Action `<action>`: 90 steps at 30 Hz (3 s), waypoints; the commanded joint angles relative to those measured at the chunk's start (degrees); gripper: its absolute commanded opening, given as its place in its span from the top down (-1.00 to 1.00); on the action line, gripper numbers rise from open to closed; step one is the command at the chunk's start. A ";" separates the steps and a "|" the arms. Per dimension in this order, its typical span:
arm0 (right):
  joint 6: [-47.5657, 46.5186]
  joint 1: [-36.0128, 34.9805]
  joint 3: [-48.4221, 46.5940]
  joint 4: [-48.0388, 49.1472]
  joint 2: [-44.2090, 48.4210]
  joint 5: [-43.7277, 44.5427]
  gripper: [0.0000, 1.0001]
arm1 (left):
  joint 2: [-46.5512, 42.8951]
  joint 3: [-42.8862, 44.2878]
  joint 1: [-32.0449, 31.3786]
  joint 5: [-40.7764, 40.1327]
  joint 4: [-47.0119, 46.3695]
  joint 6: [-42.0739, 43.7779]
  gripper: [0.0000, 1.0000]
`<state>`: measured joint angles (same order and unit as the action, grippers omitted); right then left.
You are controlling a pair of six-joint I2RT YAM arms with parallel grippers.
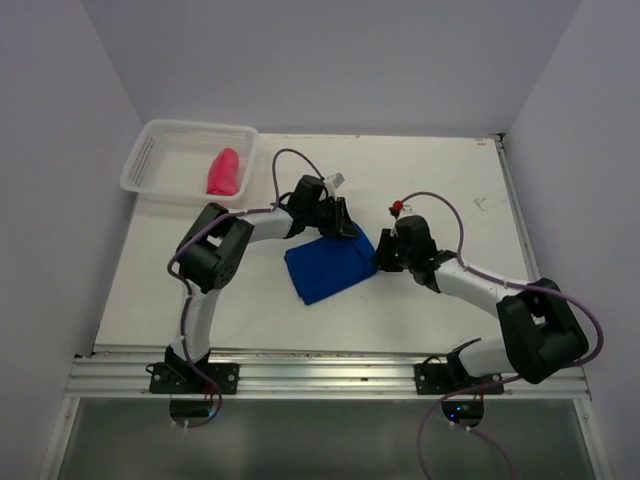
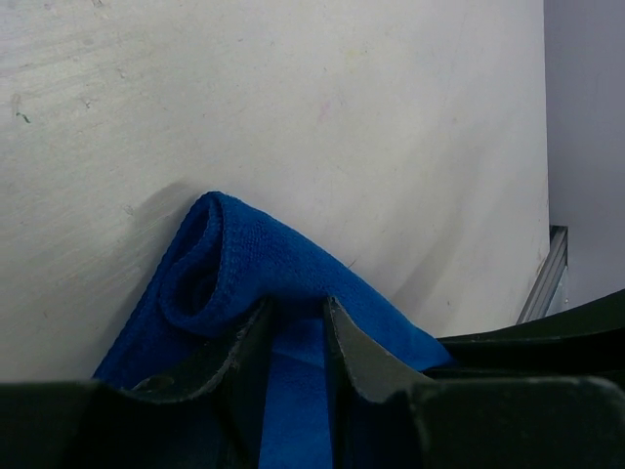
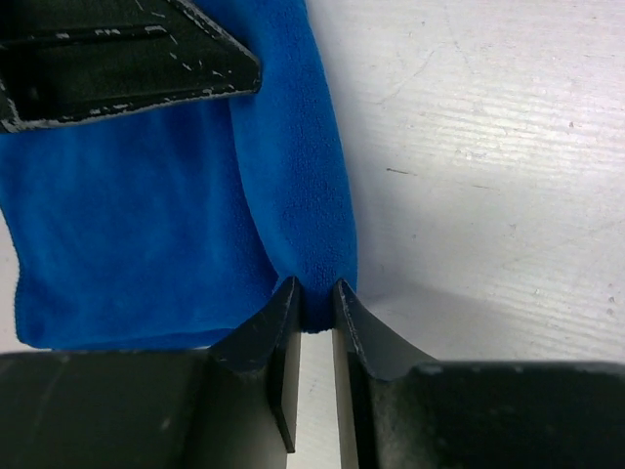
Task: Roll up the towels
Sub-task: Roll the towel
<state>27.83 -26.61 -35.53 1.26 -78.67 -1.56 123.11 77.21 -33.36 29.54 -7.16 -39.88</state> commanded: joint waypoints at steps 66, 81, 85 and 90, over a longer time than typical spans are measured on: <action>-30.47 -39.04 -25.47 -21.56 -33.39 57.02 1.00 | -11.05 -5.84 0.50 4.03 1.62 3.75 0.36; -30.65 -39.13 -26.87 -22.26 -35.23 56.93 1.00 | -14.21 -7.42 -0.21 4.82 2.16 2.18 0.37; -30.56 -39.13 -27.14 -22.53 -35.49 56.93 1.00 | -13.69 -7.78 -0.47 7.01 0.31 0.86 0.36; -30.47 -39.13 -27.23 -22.70 -35.50 56.85 1.00 | -13.51 -9.18 -0.74 8.78 -3.74 -1.52 0.37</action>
<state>-3.49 -65.87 -61.67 -20.80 -112.66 57.58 111.94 68.86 -33.67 35.70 -6.00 -39.90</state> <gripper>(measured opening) 0.131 0.316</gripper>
